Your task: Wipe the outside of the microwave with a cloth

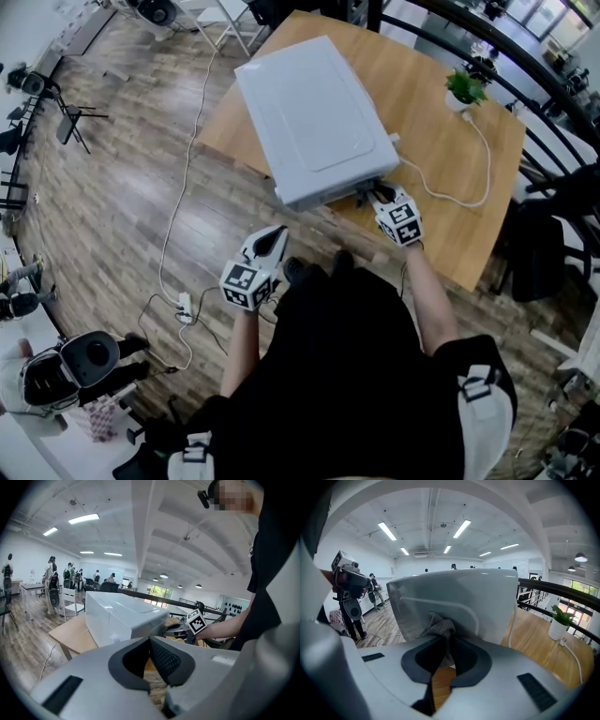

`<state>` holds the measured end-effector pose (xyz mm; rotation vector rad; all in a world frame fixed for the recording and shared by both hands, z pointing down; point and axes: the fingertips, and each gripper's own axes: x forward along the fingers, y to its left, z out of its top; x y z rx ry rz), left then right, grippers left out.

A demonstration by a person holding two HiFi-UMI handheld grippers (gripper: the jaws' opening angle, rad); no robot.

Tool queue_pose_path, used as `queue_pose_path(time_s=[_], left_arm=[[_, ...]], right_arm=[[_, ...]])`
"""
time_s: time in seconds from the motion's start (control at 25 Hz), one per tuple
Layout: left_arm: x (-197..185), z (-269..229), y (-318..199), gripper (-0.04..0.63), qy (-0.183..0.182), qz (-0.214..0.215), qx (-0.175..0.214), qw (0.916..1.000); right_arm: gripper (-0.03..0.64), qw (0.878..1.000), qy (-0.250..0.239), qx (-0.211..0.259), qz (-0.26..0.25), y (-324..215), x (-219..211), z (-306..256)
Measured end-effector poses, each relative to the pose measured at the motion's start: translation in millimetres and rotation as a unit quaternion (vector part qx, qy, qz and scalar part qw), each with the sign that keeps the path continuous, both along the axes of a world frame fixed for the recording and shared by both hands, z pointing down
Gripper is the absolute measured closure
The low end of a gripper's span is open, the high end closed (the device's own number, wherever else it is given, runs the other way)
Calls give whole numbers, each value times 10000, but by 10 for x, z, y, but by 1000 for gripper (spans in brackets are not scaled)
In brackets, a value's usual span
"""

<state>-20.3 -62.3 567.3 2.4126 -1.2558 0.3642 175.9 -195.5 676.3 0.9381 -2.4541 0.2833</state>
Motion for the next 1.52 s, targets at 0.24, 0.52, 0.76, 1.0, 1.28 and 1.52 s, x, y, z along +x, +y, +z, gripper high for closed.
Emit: queue_pose_path(time_s=[0.24,0.52,0.76,1.0,1.28,1.52], left_arm=[[-151,23,48,594,46,-58,4,10000],[-334,38,23,594,88,47,-52,9999],[-471,-3,-15,594,124,290,-9,9995],[-588,-63,-103,594,134,524,11,9985],[-728,-80,-134,594,150,698,23,9974],[-891,-48,-113,594,174,743,-7,9971]], right_arm=[[583,9999,104,-44,-66,64,-130,44],[583,9994,269,-213,-44,130,-285,121],[583,9992,330,-158,131,207,-405,71],[583,9987,320,-213,322,256,-513,-14],[583,9982,300,-181,487,298,-641,-42],[583,9977,354,-330,466,401,-846,16]])
